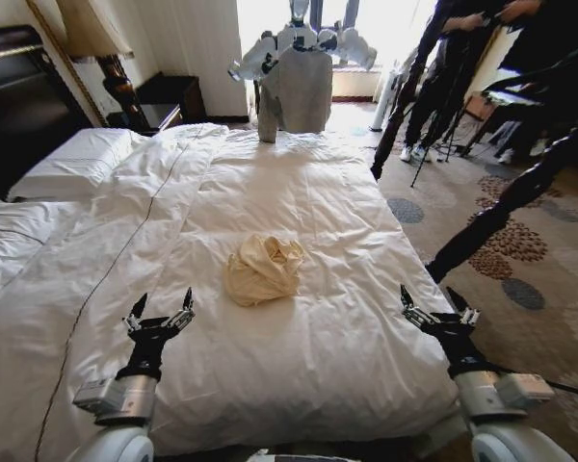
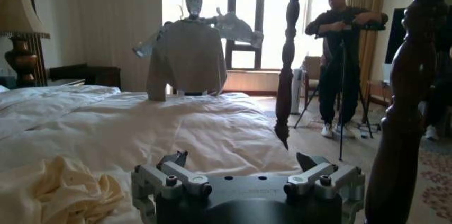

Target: Pick up the clothes from the bed and hang them on the clothes hanger.

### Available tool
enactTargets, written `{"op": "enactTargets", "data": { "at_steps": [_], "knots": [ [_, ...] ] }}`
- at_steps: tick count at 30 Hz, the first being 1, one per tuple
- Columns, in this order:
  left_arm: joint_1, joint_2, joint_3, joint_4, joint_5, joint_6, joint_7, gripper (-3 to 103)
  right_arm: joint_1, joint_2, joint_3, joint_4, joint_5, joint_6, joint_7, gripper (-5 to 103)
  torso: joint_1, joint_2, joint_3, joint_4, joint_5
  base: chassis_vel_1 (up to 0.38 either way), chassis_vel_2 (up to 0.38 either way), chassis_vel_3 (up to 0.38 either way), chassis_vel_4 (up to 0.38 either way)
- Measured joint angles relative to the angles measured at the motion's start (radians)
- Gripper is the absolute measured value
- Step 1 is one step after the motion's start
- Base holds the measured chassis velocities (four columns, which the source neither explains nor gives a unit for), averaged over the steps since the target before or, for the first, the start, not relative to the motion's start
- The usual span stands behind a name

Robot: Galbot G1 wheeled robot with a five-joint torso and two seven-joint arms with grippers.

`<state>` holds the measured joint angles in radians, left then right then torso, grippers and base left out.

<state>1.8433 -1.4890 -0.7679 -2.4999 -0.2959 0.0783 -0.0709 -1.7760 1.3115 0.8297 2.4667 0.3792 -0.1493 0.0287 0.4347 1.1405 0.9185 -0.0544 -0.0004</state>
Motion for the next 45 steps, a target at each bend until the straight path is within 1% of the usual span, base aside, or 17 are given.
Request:
{"op": "enactTargets", "data": {
  "at_steps": [18, 24, 26, 29, 30, 31, 33, 35, 36, 37, 38, 40, 44, 45],
  "knots": [
    [0.004, 0.005, 0.000, 0.000, 0.001, -0.007, 0.000, 100, 0.006, -0.007, 0.000, -0.002, 0.003, 0.000, 0.002, 100, 0.000, 0.000, 0.000, 0.0000, 0.0000, 0.000, 0.000, 0.000, 0.000],
    [0.002, 0.021, -0.004, 0.000, -0.016, -0.011, -0.002, 100, 0.016, -0.032, -0.006, -0.009, 0.014, -0.008, 0.019, 100, 0.000, 0.000, 0.000, -0.0001, 0.0000, 0.000, 0.000, 0.000, 0.000],
    [0.002, 0.026, -0.006, 0.000, -0.019, -0.020, -0.006, 100, 0.031, -0.052, -0.011, -0.018, 0.022, -0.015, 0.028, 100, 0.000, 0.000, 0.000, 0.0000, 0.0000, 0.000, 0.000, 0.000, 0.000],
    [0.014, 0.056, -0.021, 0.000, -0.026, -0.047, -0.019, 100, 0.052, -0.113, -0.014, -0.043, 0.047, -0.023, 0.040, 100, 0.000, 0.000, 0.000, 0.0000, 0.0000, 0.000, 0.000, 0.000, 0.000],
    [0.014, 0.056, -0.021, 0.000, -0.026, -0.047, -0.019, 100, 0.052, -0.113, -0.014, -0.043, 0.047, -0.023, 0.040, 100, 0.000, 0.000, 0.000, 0.0000, 0.0000, 0.000, 0.000, 0.000, 0.000],
    [0.014, 0.064, -0.027, 0.000, -0.034, -0.050, -0.024, 100, 0.061, -0.128, -0.018, -0.052, 0.057, -0.025, 0.048, 100, 0.000, 0.000, 0.000, -0.0001, 0.0000, 0.000, 0.000, 0.000, 0.000],
    [0.009, 0.081, -0.035, 0.000, -0.067, -0.052, -0.038, 100, 0.111, -0.178, -0.043, -0.089, 0.090, -0.035, 0.073, 100, 0.000, 0.000, 0.000, -0.0002, -0.0001, 0.000, 0.000, 0.000, 0.000],
    [0.008, 0.084, -0.036, 0.000, -0.077, -0.052, -0.043, 100, 0.131, -0.190, -0.056, -0.101, 0.098, -0.037, 0.083, 100, 0.000, 0.000, 0.000, -0.0003, -0.0002, 0.000, 0.000, 0.000, 0.000],
    [0.006, 0.088, -0.036, 0.000, -0.086, -0.051, -0.048, 100, 0.152, -0.203, -0.070, -0.114, 0.105, -0.039, 0.094, 100, 0.000, 0.000, 0.000, -0.0001, -0.0001, 0.000, 0.000, 0.000, 0.000],
    [0.003, 0.097, -0.036, 0.000, -0.098, -0.049, -0.056, 100, 0.227, -0.239, -0.127, -0.154, 0.131, -0.048, 0.126, 100, 0.000, 0.000, 0.000, 0.0005, 0.0002, 0.000, 0.000, 0.000, 0.000],
    [0.003, 0.097, -0.036, 0.000, -0.098, -0.049, -0.056, 100, 0.227, -0.239, -0.127, -0.154, 0.131, -0.048, 0.126, 100, 0.000, 0.000, 0.000, 0.0005, 0.0002, 0.000, 0.000, 0.000, 0.000],
    [-0.007, 0.112, -0.032, 0.000, -0.099, -0.049, -0.061, 100, 0.293, -0.268, -0.189, -0.197, 0.147, -0.055, 0.156, 100, 0.000, 0.000, 0.000, 0.0004, 0.0000, 0.000, 0.000, 0.000, 0.000],
    [-0.018, 0.123, -0.024, 0.000, -0.092, -0.049, -0.068, 100, 0.345, -0.288, -0.246, -0.236, 0.154, -0.057, 0.188, 100, 0.000, 0.000, 0.000, -0.0002, -0.0002, 0.000, 0.000, 0.000, 0.000],
    [-0.020, 0.123, -0.022, 0.000, -0.088, -0.049, -0.071, 100, 0.382, -0.298, -0.285, -0.260, 0.154, -0.057, 0.206, 100, 0.000, 0.000, 0.000, 0.0001, 0.0001, 0.000, 0.000, 0.000, 0.000]
  ]
}}
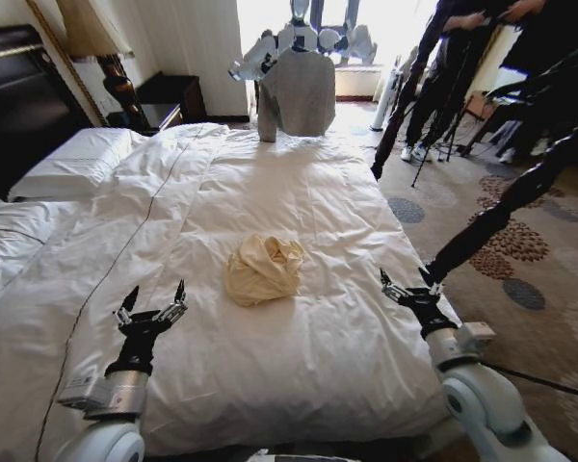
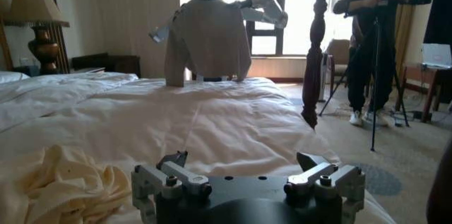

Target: Pick up the clothes from the bed and hang them on the clothes hanger.

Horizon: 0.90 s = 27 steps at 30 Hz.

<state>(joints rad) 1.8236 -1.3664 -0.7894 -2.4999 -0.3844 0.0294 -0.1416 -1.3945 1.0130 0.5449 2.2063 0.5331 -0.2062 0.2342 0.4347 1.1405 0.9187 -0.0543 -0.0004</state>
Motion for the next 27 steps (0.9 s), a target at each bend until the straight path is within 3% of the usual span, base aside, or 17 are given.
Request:
{"op": "enactTargets", "data": {
  "at_steps": [7, 12, 16, 17, 20, 27],
  "knots": [
    [-0.004, -0.005, 0.011, 0.000, -0.004, 0.000, 0.002, 100, 0.088, -0.019, -0.098, -0.030, 0.033, -0.011, 0.041, 100, 0.000, 0.000, 0.000, -0.0002, -0.0003, 0.000, 0.000, 0.000, 0.000],
    [0.002, -0.008, 0.008, 0.000, -0.009, -0.004, 0.002, 100, 0.217, -0.022, -0.243, -0.110, 0.056, -0.008, 0.056, 100, 0.000, 0.000, 0.000, -0.0005, -0.0001, 0.000, 0.000, 0.000, 0.000],
    [0.021, -0.016, -0.006, 0.000, -0.006, -0.014, -0.001, 100, 0.394, 0.024, -0.420, -0.228, 0.094, 0.023, 0.089, 100, 0.000, 0.000, 0.000, 0.0002, -0.0002, 0.000, 0.000, 0.000, 0.000],
    [0.021, -0.016, -0.006, 0.000, -0.006, -0.014, -0.001, 100, 0.394, 0.024, -0.420, -0.228, 0.094, 0.023, 0.089, 100, 0.000, 0.000, 0.000, 0.0002, -0.0002, 0.000, 0.000, 0.000, 0.000],
    [0.024, -0.020, -0.009, 0.000, -0.004, -0.014, -0.002, 100, 0.524, 0.093, -0.552, -0.329, 0.153, 0.047, 0.126, 100, 0.000, 0.000, 0.000, 0.0002, -0.0004, 0.000, 0.000, 0.000, 0.000],
    [0.025, -0.027, -0.008, 0.000, -0.001, -0.012, -0.001, 100, 0.616, 0.202, -0.652, -0.445, 0.273, 0.035, 0.193, 100, 0.000, 0.000, 0.000, 0.0000, -0.0003, 0.000, 0.000, 0.000, 0.000]
  ]
}}
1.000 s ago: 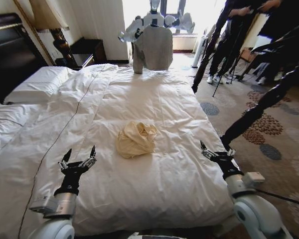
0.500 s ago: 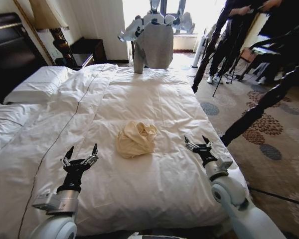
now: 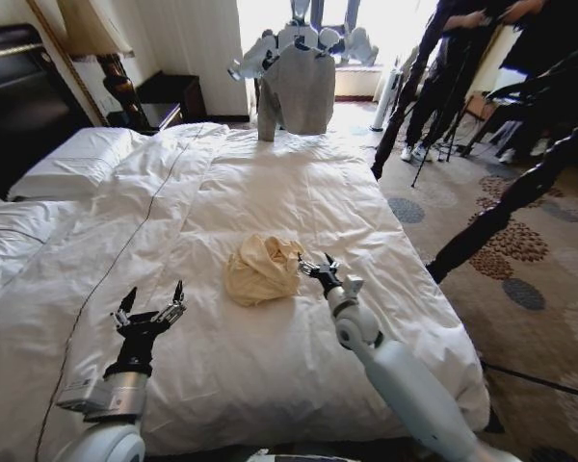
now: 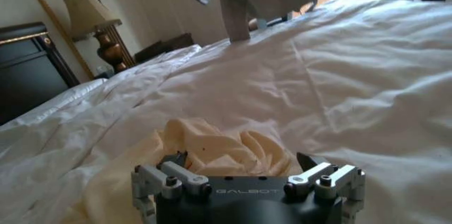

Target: Pick up the clothes from the bed and hang them on the clothes hanger.

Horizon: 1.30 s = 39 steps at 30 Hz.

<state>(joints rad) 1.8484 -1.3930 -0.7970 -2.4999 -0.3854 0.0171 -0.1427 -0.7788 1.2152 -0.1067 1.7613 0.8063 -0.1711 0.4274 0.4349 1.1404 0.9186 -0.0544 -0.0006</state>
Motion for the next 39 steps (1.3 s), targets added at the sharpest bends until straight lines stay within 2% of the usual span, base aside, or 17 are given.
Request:
{"op": "enactTargets", "data": {
  "at_steps": [3, 5, 6, 9, 11, 12, 16, 20, 23, 24, 27, 29, 30, 31, 32, 35, 39],
  "knots": [
    [-0.003, -0.006, -0.002, 0.000, -0.001, 0.000, 0.000, 100, 0.025, 0.045, -0.007, -0.019, 0.135, -0.026, 0.062, 102, 0.000, 0.000, 0.000, 0.0000, 0.0001, 0.000, 0.000, 0.000, 0.000],
    [-0.005, -0.006, -0.003, 0.000, -0.001, 0.001, 0.000, 100, 0.030, 0.050, -0.007, -0.023, 0.154, -0.030, 0.068, 102, 0.000, 0.000, 0.000, 0.0000, 0.0000, 0.000, 0.000, 0.000, 0.000],
    [-0.008, -0.008, -0.003, 0.000, -0.002, 0.001, 0.000, 100, 0.042, 0.058, -0.008, -0.035, 0.166, -0.030, 0.069, 96, 0.000, 0.000, 0.000, -0.0001, -0.0001, 0.000, 0.000, 0.000, 0.000],
    [-0.012, -0.009, -0.002, 0.001, -0.002, 0.001, 0.000, 100, 0.061, 0.063, -0.015, -0.053, 0.167, -0.030, 0.067, 91, 0.000, 0.000, 0.000, -0.0002, 0.0001, 0.000, 0.000, 0.000, 0.000],
    [-0.014, -0.013, 0.001, 0.005, -0.002, 0.002, 0.001, 100, 0.074, 0.070, -0.021, -0.058, 0.167, -0.030, 0.066, 81, 0.000, 0.000, 0.000, -0.0001, 0.0001, 0.000, 0.000, 0.000, 0.000],
    [-0.014, -0.013, 0.001, 0.005, -0.002, 0.002, 0.001, 100, 0.074, 0.070, -0.021, -0.058, 0.167, -0.030, 0.066, 81, 0.000, 0.000, 0.000, -0.0001, 0.0001, 0.000, 0.000, 0.000, 0.000],
    [-0.018, -0.011, 0.003, 0.013, -0.001, 0.002, 0.003, 100, 0.074, 0.073, -0.029, -0.061, 0.163, -0.030, 0.063, 60, 0.000, 0.000, 0.000, -0.0001, 0.0001, 0.000, 0.000, 0.000, 0.000],
    [-0.019, -0.008, 0.003, 0.015, -0.001, 0.002, 0.003, 100, 0.074, 0.075, -0.030, -0.062, 0.163, -0.030, 0.062, 54, 0.000, 0.000, 0.000, -0.0001, 0.0002, 0.000, 0.000, 0.000, 0.000],
    [-0.019, -0.006, 0.003, 0.015, -0.001, 0.002, 0.003, 100, 0.074, 0.073, -0.030, -0.058, 0.162, -0.030, 0.063, 37, 0.000, 0.000, 0.000, 0.0000, 0.0002, 0.000, 0.000, 0.000, 0.000],
    [-0.019, -0.006, 0.003, 0.015, -0.001, 0.002, 0.003, 100, 0.074, 0.073, -0.030, -0.058, 0.162, -0.030, 0.063, 37, 0.000, 0.000, 0.000, 0.0000, 0.0002, 0.000, 0.000, 0.000, 0.000],
    [-0.019, -0.007, 0.004, 0.014, -0.001, 0.003, 0.004, 100, 0.087, 0.047, -0.035, -0.043, 0.163, -0.030, 0.068, 21, 0.000, 0.000, 0.000, 0.0000, 0.0002, 0.000, 0.000, 0.000, 0.000],
    [-0.020, -0.007, 0.004, 0.014, -0.001, 0.003, 0.004, 100, 0.089, 0.043, -0.036, -0.042, 0.163, -0.030, 0.069, 21, 0.000, 0.000, 0.000, 0.0000, 0.0002, 0.000, 0.000, 0.000, 0.000],
    [-0.020, -0.009, 0.004, 0.011, -0.001, 0.002, 0.004, 100, 0.104, 0.023, -0.040, -0.038, 0.164, -0.030, 0.070, 11, 0.000, 0.000, 0.000, 0.0000, 0.0003, 0.000, 0.000, 0.000, 0.000],
    [-0.021, -0.010, 0.005, 0.010, -0.001, 0.003, 0.004, 100, 0.111, 0.013, -0.041, -0.036, 0.164, -0.030, 0.071, 11, 0.000, 0.000, 0.000, 0.0000, 0.0003, 0.000, 0.000, 0.000, 0.000],
    [-0.021, -0.010, 0.005, 0.009, -0.001, 0.002, 0.004, 100, 0.119, 0.004, -0.041, -0.034, 0.164, -0.030, 0.072, 5, 0.000, 0.000, 0.000, 0.0000, 0.0003, 0.000, 0.000, 0.000, 0.000],
    [-0.021, -0.011, 0.006, 0.004, -0.001, 0.002, 0.004, 100, 0.150, -0.036, -0.048, -0.023, 0.170, -0.030, 0.075, -2, 0.000, 0.000, 0.000, 0.0000, 0.0003, 0.000, 0.000, 0.000, 0.000],
    [-0.024, -0.013, 0.011, 0.001, -0.001, 0.002, 0.004, 100, 0.206, -0.106, -0.075, 0.012, 0.175, -0.033, 0.072, -2, 0.000, 0.000, 0.000, 0.0000, 0.0005, 0.000, 0.000, 0.000, 0.000]
  ]
}}
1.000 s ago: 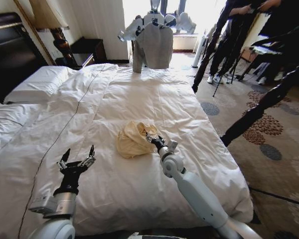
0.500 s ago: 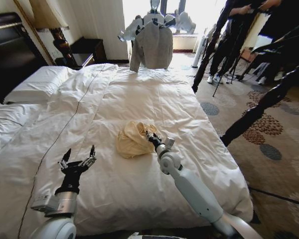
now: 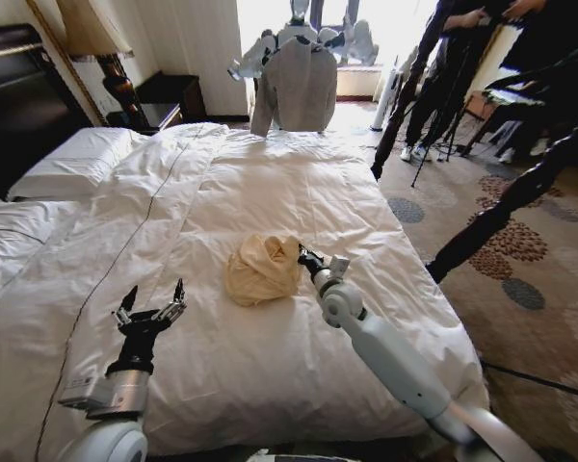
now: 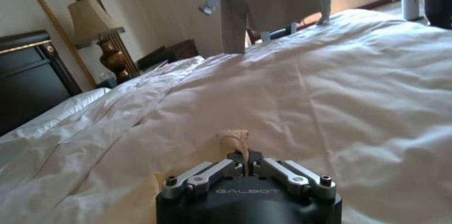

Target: Pick up the clothes from the bed and hang them on the clothes hanger.

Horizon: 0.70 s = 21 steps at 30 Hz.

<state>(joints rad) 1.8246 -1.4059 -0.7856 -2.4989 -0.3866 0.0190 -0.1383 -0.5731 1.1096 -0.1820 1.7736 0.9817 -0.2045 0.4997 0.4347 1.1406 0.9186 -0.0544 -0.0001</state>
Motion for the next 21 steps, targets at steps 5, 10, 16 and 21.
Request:
{"op": "enactTargets", "data": {
  "at_steps": [5, 10, 16, 21],
  "knots": [
    [-0.002, -0.007, 0.011, 0.000, 0.003, 0.005, 0.009, 100, 0.121, -0.089, -0.046, 0.044, 0.021, -0.017, -0.032, -2, 0.000, 0.000, 0.000, 0.0000, 0.0001, 0.000, 0.000, 0.000, 0.000],
    [0.002, -0.012, 0.048, -0.001, 0.007, 0.028, 0.017, 100, 0.293, -0.147, -0.095, 0.041, 0.049, -0.028, -0.087, -1, 0.000, 0.000, 0.000, 0.0002, -0.0002, 0.000, 0.000, 0.000, 0.000],
    [0.001, 0.021, 0.180, 0.031, -0.018, 0.062, -0.003, 100, 0.415, -0.139, -0.141, -0.002, 0.073, -0.031, -0.105, 0, 0.000, 0.000, 0.000, 0.0000, 0.0000, 0.000, 0.000, 0.000, 0.000],
    [-0.010, -0.007, 0.356, 0.131, 0.027, 0.044, -0.072, 100, 0.458, -0.082, -0.168, -0.055, 0.088, -0.030, -0.080, 0, 0.000, 0.000, 0.000, 0.0000, -0.0005, 0.000, 0.000, 0.000, 0.000]
  ]
}}
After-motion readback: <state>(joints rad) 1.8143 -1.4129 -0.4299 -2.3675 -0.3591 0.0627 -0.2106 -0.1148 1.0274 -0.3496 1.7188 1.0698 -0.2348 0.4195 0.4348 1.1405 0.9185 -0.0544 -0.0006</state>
